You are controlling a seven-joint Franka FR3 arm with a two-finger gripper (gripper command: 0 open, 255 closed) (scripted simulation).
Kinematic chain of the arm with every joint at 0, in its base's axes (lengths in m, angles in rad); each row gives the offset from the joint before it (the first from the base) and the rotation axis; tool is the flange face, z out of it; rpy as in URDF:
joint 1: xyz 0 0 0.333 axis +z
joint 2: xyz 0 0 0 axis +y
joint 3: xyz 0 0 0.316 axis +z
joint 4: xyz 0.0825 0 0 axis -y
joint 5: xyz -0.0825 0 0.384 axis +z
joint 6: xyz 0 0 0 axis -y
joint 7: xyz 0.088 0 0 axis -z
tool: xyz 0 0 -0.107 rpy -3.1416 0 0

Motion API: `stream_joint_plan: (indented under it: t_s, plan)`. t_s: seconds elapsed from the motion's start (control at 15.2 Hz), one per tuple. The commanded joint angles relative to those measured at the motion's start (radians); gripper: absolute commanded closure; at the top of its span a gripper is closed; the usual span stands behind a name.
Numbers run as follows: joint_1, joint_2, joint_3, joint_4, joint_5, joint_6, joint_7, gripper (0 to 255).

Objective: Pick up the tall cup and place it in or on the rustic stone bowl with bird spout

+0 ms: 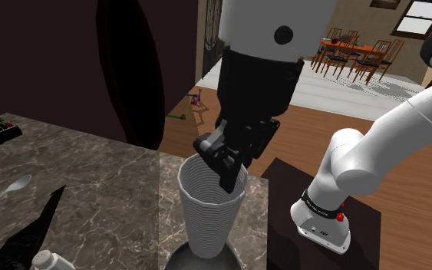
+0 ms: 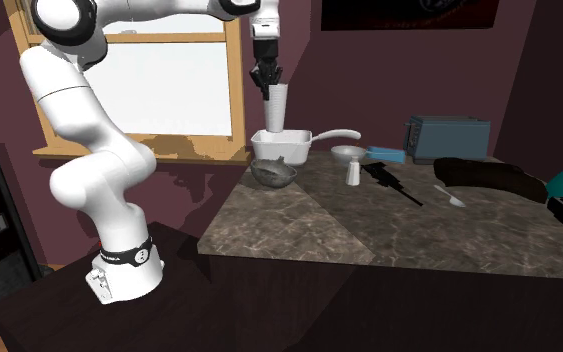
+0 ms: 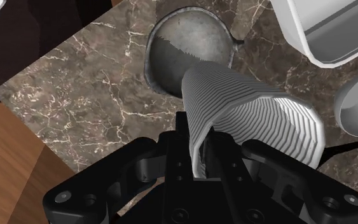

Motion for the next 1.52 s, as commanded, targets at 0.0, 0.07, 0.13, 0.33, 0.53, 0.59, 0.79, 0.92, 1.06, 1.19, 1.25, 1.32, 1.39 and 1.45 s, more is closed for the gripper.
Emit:
stream_joint_plan:
  t_s: [0.0,0.07,0.13,0.33,0.53,0.59,0.79,0.92,1.06,1.19,1.25,1.32,1.39,1.45]
  plan:
    - [0.006,-0.003,0.019,0.001,0.007,0.004,0.025,255]
    - [0.008,-0.008,0.019,-0.016,0.010,0.017,0.022,255]
    - [0.009,-0.012,0.019,-0.033,0.013,0.029,0.019,255]
    - [0.015,-0.024,0.022,-0.082,0.022,0.067,0.010,255]
    - [0.019,-0.034,0.026,-0.128,0.030,0.105,0.002,255]
    - [0.021,-0.037,0.028,-0.143,0.033,0.117,-0.001,255]
    - [0.025,-0.043,0.034,-0.187,0.041,0.155,-0.007,255]
    - [0.027,-0.046,0.039,-0.215,0.046,0.181,-0.012,255]
    - [0.030,-0.048,0.045,-0.242,0.051,0.206,-0.016,255]
    - [0.031,-0.049,0.051,-0.269,0.055,0.232,-0.019,255]
    - [0.032,-0.049,0.054,-0.282,0.058,0.245,-0.021,255]
    - [0.033,-0.049,0.058,-0.295,0.060,0.258,-0.022,255]
    - [0.034,-0.049,0.062,-0.312,0.063,0.276,-0.024,255]
    - [0.034,-0.049,0.062,-0.312,0.063,0.276,-0.025,255]
